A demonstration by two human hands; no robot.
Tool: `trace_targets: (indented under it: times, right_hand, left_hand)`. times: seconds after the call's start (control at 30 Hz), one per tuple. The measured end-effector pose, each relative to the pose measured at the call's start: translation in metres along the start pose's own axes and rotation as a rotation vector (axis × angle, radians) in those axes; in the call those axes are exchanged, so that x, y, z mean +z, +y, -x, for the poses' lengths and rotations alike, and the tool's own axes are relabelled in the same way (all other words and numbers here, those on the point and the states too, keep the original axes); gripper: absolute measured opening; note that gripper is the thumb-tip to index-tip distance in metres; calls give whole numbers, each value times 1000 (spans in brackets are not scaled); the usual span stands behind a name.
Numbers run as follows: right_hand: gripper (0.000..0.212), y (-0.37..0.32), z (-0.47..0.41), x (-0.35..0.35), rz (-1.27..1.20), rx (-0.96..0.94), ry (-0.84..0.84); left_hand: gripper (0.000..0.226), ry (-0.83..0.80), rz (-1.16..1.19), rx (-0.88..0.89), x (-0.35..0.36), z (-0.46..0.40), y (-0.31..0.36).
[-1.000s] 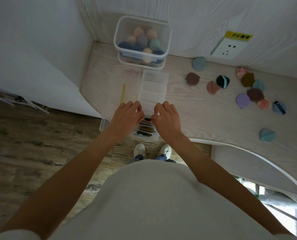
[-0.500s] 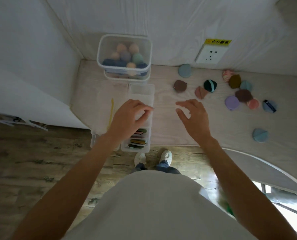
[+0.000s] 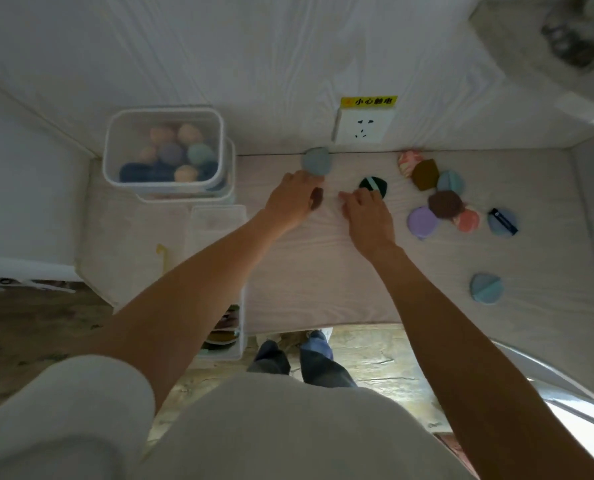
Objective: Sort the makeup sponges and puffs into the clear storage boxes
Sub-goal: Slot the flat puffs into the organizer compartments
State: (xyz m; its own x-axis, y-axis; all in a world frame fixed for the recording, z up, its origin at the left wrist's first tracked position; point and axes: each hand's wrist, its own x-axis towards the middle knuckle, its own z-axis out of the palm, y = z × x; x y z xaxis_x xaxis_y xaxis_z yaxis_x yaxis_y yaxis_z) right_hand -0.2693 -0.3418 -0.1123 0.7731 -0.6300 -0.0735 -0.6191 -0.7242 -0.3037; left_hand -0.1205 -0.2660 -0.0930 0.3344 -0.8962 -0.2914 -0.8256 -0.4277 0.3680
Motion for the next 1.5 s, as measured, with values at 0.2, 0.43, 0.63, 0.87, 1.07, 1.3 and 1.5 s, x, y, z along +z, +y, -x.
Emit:
trace_targets:
  times: [0.2,0.43,0.63,0.87,1.07,1.3,1.5]
  right_hand:
    - [21,-3,20,-14,-29,60,10]
    - [4,-37,63,-19,-815,359,66]
    - [10,-91,87,-16,-996,369,-44]
    - [12,-133,98,-21,-902,234,-38]
    - [19,-169,98,-19,-644,17,36]
    - [18,-190,98,-5,-352,-118,79]
    - [16,-184,99,4,-273,-150,100]
  left_hand:
    - [26,-28,-72,66,-18,-4,1]
    - [11,426,38,239,-51,134,-14]
    - [13,379,54,54,-25,221,-74]
    - [11,164,-9,-6,-15,224,-87]
    - [21,121,-39,101,-9,228,-91]
    - [11,249,-50,123,-8,234,-94]
    - [7,269,-97,153,-6,233,-97]
